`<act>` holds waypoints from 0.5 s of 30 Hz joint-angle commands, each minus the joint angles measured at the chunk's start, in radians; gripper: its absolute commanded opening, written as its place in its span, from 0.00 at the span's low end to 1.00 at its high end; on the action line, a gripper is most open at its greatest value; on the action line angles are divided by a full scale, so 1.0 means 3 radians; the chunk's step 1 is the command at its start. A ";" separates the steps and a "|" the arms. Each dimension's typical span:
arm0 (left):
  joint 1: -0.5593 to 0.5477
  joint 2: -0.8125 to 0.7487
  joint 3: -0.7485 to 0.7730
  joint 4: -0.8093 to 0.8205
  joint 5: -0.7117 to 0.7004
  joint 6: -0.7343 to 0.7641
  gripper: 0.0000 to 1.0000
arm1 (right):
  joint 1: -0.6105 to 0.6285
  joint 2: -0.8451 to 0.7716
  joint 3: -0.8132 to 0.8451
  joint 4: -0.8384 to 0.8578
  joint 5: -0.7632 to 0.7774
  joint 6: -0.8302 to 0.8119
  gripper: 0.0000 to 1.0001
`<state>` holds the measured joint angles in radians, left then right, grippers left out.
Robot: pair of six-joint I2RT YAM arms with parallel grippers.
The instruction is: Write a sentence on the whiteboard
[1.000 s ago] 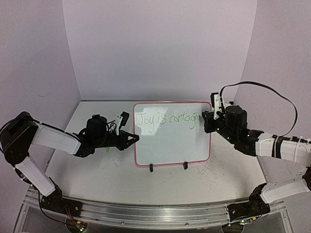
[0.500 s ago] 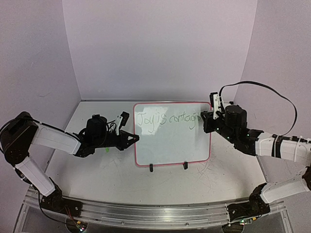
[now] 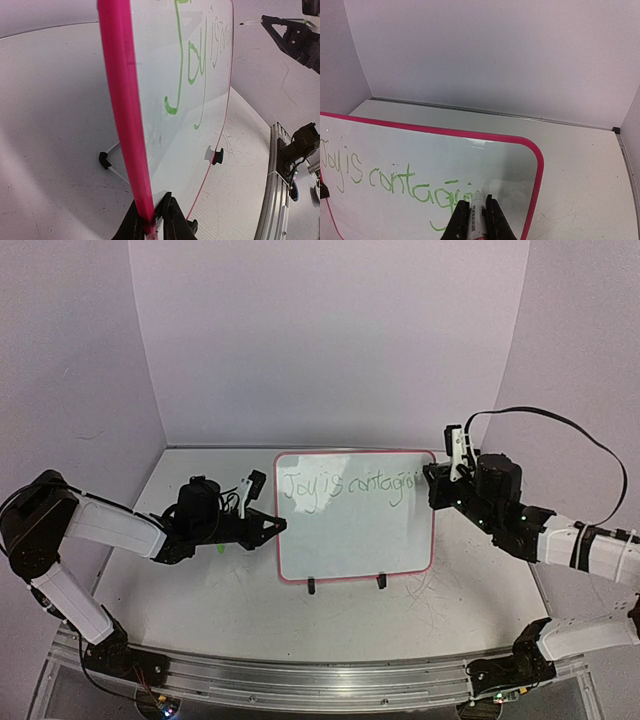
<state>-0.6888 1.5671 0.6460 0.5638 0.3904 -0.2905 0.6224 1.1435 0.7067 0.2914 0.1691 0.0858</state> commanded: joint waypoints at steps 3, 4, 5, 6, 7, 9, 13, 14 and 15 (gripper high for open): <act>0.0020 0.0018 -0.0008 -0.0299 -0.0442 0.0222 0.00 | -0.0025 0.0070 0.0047 0.0071 0.0075 -0.0022 0.00; 0.0020 0.0013 -0.0010 -0.0301 -0.0442 0.0222 0.00 | -0.0025 0.0082 0.0051 0.0080 0.0069 -0.0027 0.00; 0.0019 0.0009 -0.0011 -0.0301 -0.0442 0.0222 0.00 | -0.0024 0.0092 0.0056 0.0091 0.0063 -0.0030 0.00; 0.0019 0.0004 -0.0014 -0.0301 -0.0442 0.0222 0.00 | -0.0030 0.0099 0.0060 0.0100 0.0061 -0.0025 0.00; 0.0020 0.0004 -0.0016 -0.0301 -0.0442 0.0222 0.00 | -0.0034 0.0112 0.0057 0.0109 0.0062 -0.0022 0.00; 0.0019 0.0004 -0.0016 -0.0299 -0.0442 0.0222 0.00 | -0.0032 0.0138 0.0051 0.0122 0.0074 -0.0020 0.00; 0.0020 -0.0003 -0.0015 -0.0304 -0.0447 0.0228 0.00 | -0.0039 0.0151 0.0029 0.0152 0.0102 -0.0023 0.00; 0.0020 -0.0003 -0.0012 -0.0304 -0.0446 0.0232 0.00 | -0.0038 0.0152 0.0033 0.0157 0.0104 -0.0028 0.00; 0.0020 0.0001 -0.0011 -0.0305 -0.0444 0.0233 0.00 | -0.0037 0.0155 0.0038 0.0160 0.0103 -0.0030 0.00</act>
<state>-0.6888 1.5646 0.6460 0.5575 0.3904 -0.2874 0.6159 1.1852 0.7067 0.2916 0.1742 0.0822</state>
